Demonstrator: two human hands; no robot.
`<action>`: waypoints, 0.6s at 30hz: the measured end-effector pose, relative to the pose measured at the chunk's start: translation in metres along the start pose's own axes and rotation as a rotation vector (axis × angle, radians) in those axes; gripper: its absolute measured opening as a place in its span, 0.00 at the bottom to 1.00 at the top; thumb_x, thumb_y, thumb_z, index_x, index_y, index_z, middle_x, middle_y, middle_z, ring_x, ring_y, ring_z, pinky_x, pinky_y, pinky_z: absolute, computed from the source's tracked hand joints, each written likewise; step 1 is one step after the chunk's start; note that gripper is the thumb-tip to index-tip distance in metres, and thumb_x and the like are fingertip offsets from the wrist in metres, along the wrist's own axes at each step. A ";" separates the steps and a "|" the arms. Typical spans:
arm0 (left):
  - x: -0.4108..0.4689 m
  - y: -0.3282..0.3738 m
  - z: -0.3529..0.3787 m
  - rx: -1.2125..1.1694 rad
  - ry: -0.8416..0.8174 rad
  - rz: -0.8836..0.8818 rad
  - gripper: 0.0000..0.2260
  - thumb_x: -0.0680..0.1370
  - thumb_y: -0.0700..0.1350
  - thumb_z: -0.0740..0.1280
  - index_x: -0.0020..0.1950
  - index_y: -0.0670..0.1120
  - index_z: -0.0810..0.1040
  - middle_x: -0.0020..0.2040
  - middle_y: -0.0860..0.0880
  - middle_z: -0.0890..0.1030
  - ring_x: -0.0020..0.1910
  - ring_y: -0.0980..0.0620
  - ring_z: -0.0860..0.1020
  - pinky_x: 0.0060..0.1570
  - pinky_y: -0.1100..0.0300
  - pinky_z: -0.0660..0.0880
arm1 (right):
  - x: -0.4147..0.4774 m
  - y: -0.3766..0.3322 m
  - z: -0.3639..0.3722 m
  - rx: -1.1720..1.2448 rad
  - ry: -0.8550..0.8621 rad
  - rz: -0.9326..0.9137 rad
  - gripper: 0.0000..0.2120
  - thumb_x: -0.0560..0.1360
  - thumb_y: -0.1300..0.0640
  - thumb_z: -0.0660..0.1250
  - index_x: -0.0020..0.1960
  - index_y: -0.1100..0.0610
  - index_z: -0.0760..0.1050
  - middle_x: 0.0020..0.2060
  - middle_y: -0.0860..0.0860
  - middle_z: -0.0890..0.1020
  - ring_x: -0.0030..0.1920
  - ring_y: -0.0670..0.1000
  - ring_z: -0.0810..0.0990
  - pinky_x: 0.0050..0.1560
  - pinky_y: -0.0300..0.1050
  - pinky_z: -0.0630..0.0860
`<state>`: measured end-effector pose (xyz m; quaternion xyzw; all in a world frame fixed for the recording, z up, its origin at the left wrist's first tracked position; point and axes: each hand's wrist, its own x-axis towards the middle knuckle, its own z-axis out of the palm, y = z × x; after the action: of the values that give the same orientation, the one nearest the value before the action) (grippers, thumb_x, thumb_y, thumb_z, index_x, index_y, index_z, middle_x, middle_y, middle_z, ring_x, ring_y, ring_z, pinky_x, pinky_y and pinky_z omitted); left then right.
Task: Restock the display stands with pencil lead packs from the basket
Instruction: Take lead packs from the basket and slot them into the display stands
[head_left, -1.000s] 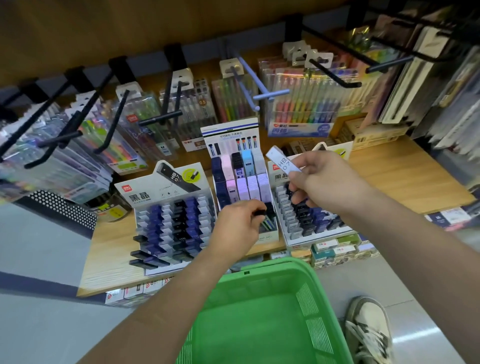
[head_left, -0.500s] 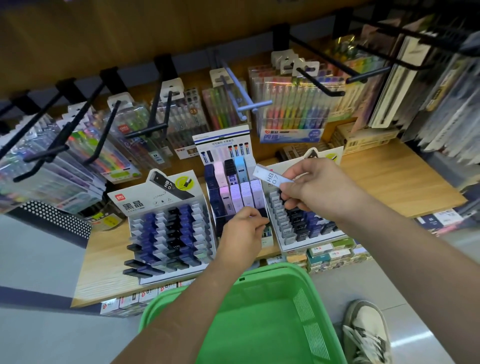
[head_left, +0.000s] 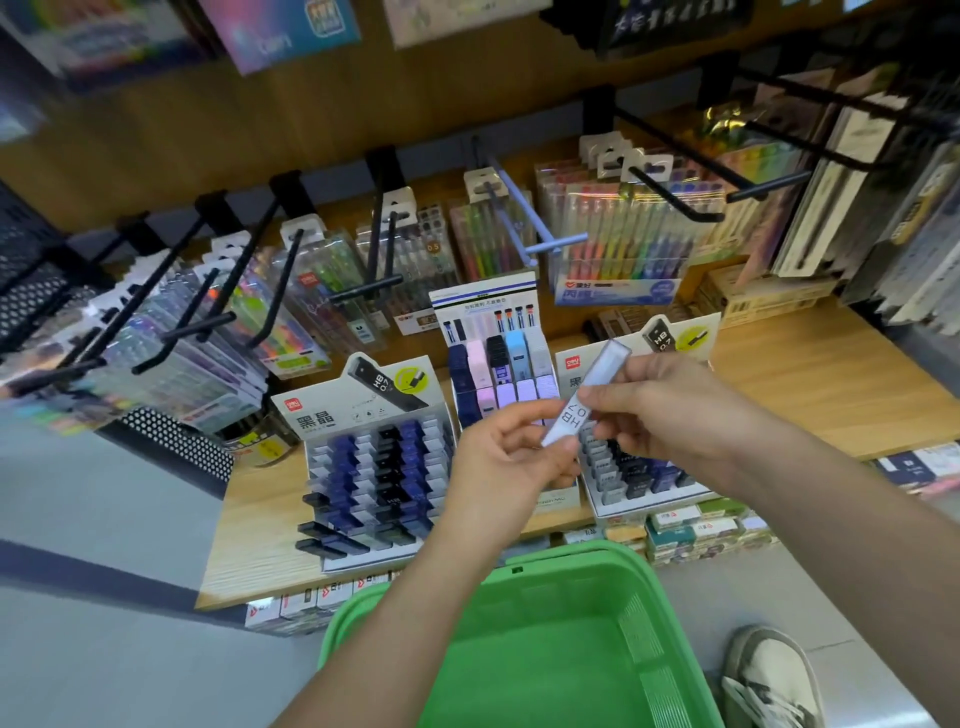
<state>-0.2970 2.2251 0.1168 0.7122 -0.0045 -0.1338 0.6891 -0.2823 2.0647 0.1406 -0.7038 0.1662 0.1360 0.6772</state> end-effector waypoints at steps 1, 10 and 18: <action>-0.002 -0.001 -0.003 -0.020 0.014 -0.016 0.13 0.74 0.32 0.69 0.53 0.47 0.82 0.38 0.49 0.84 0.33 0.53 0.81 0.40 0.59 0.81 | 0.000 0.000 0.000 0.015 0.006 -0.009 0.02 0.75 0.62 0.72 0.44 0.59 0.79 0.33 0.55 0.83 0.29 0.46 0.78 0.27 0.36 0.72; 0.009 0.010 -0.052 0.116 0.225 0.108 0.06 0.73 0.38 0.73 0.44 0.50 0.83 0.38 0.49 0.85 0.36 0.54 0.82 0.38 0.66 0.78 | 0.003 0.005 0.001 -0.329 0.045 -0.162 0.06 0.73 0.61 0.74 0.38 0.58 0.80 0.28 0.50 0.83 0.30 0.49 0.83 0.32 0.42 0.78; 0.027 -0.003 -0.080 0.737 0.265 0.240 0.09 0.76 0.42 0.71 0.51 0.55 0.84 0.43 0.61 0.82 0.42 0.63 0.79 0.46 0.71 0.75 | 0.009 0.013 -0.008 -0.506 0.100 -0.148 0.10 0.75 0.64 0.66 0.37 0.57 0.81 0.32 0.52 0.85 0.29 0.48 0.81 0.28 0.38 0.74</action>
<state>-0.2558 2.2984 0.1102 0.9170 -0.0463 0.0511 0.3930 -0.2800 2.0562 0.1253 -0.8667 0.1083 0.0885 0.4788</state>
